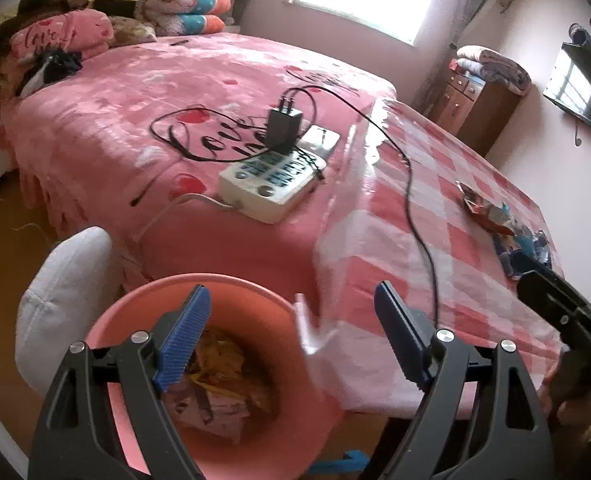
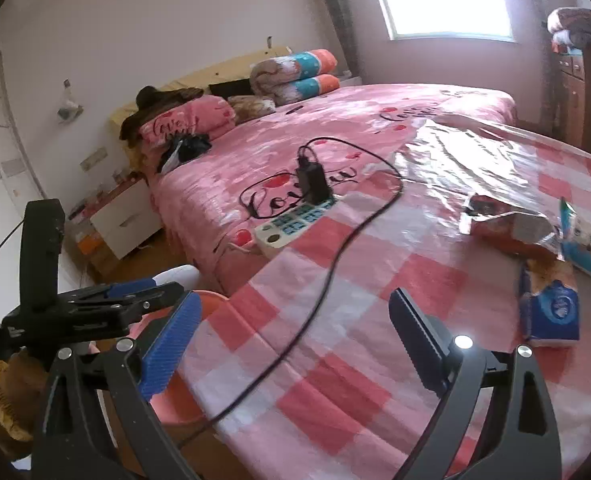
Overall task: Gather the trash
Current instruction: 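Move both open tools back toward the remaining packets on the table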
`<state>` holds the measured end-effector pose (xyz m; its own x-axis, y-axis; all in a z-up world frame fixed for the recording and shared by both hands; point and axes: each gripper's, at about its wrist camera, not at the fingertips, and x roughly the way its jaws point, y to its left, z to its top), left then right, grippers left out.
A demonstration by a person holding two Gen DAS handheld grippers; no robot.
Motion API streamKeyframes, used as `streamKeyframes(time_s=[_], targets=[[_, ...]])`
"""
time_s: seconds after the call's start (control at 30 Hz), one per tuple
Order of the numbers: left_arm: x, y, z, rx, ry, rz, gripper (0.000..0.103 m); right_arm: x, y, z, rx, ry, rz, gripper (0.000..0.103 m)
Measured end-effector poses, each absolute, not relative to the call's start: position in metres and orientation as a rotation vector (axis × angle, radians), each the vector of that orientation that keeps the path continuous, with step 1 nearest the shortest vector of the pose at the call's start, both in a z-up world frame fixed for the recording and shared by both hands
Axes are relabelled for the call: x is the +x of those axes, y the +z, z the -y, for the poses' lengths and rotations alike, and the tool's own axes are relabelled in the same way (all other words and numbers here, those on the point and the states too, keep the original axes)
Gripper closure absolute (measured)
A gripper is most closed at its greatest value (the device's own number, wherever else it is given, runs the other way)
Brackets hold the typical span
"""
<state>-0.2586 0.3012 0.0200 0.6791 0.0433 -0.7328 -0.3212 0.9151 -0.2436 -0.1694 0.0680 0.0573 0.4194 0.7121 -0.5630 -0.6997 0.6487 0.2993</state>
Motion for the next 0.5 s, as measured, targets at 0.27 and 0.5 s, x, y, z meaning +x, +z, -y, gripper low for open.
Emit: streamKeyframes(time_s=[0.27, 0.5], targets=[[-0.241, 0.034, -0.264, -0.294, 0.162, -0.799, 0.019, -0.158, 0.056, -0.042, 0.062, 0.834, -0.707, 0.009], [-0.223, 0.043, -0.233, -0.239, 0.107, -0.787, 0.019, -0.149, 0.057, -0.017, 0.072, 0.778, -0.676, 0.009]])
